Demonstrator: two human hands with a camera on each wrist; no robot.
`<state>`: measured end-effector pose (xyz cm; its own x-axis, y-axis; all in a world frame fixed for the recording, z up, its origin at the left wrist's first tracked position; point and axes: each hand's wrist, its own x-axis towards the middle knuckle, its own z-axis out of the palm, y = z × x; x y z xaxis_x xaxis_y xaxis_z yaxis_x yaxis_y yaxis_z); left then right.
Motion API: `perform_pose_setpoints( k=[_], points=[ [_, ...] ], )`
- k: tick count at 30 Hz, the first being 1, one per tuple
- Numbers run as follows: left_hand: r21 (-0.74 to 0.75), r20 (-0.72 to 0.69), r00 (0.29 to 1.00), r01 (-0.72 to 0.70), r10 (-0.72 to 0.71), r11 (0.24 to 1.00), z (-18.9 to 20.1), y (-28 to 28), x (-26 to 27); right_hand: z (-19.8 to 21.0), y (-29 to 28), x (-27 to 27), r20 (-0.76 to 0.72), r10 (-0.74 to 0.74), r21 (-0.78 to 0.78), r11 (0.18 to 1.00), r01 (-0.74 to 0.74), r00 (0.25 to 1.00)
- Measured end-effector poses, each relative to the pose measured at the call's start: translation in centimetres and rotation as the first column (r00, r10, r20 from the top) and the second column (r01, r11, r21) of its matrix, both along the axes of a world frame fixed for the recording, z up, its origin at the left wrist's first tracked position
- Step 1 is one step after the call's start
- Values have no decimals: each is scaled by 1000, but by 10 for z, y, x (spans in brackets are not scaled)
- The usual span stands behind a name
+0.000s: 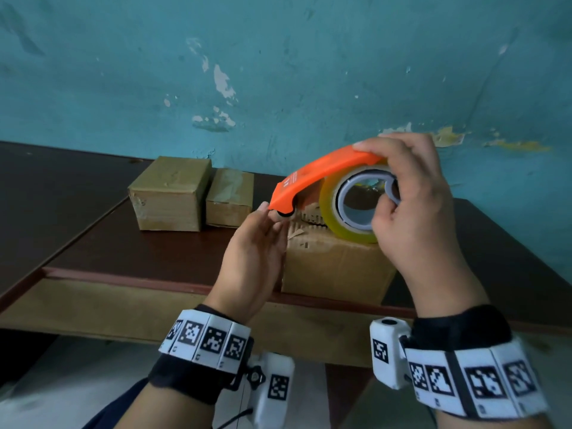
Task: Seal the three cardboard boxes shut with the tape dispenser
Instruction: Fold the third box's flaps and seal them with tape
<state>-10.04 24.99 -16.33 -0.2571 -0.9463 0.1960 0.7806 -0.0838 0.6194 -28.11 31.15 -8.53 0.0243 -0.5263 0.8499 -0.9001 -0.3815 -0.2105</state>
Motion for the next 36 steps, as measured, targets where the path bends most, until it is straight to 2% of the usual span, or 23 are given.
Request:
perform_pose_setpoints(
  k=[7,11,13,15,19,21,23,26,29,33,36],
  points=[
    [11,192,980,-47,44,999,6,-7,4,1,-4,2,-25,6,-8,1000,-6,1000],
    [67,165,986,-31,20,997,7,-9,7,2,-7,6,-41,-1,5,1000,2,999],
    [68,220,975,-31,15,997,6,-6,4,1,-7,5,-38,-5,11,1000,5,999],
    [44,263,963,-62,48,997,6,-4,2,1,-6,5,-34,-13,16,1000,13,999],
    [56,237,967,-107,91,993,7,-8,3,0,-6,6,-37,-34,26,999,35,999],
    [14,350,931,-118,106,993,5,-13,3,0,-6,6,-38,-38,28,999,39,999],
    [-38,484,863,-140,141,989,3,-12,1,0,-6,6,-38,-38,30,999,39,999],
    [-80,572,807,-124,148,989,0,-12,-2,-1,-6,8,-46,-42,37,998,44,998],
    [-138,676,701,-182,227,973,-1,-13,-6,0,-8,9,-71,-38,36,999,41,997],
    [-198,715,638,-207,286,958,-1,-8,-10,0,-8,9,-70,-44,44,998,47,997],
    [-209,701,650,-204,292,956,-2,-6,-10,-1,-8,9,-64,-40,47,998,43,997]
  ],
)
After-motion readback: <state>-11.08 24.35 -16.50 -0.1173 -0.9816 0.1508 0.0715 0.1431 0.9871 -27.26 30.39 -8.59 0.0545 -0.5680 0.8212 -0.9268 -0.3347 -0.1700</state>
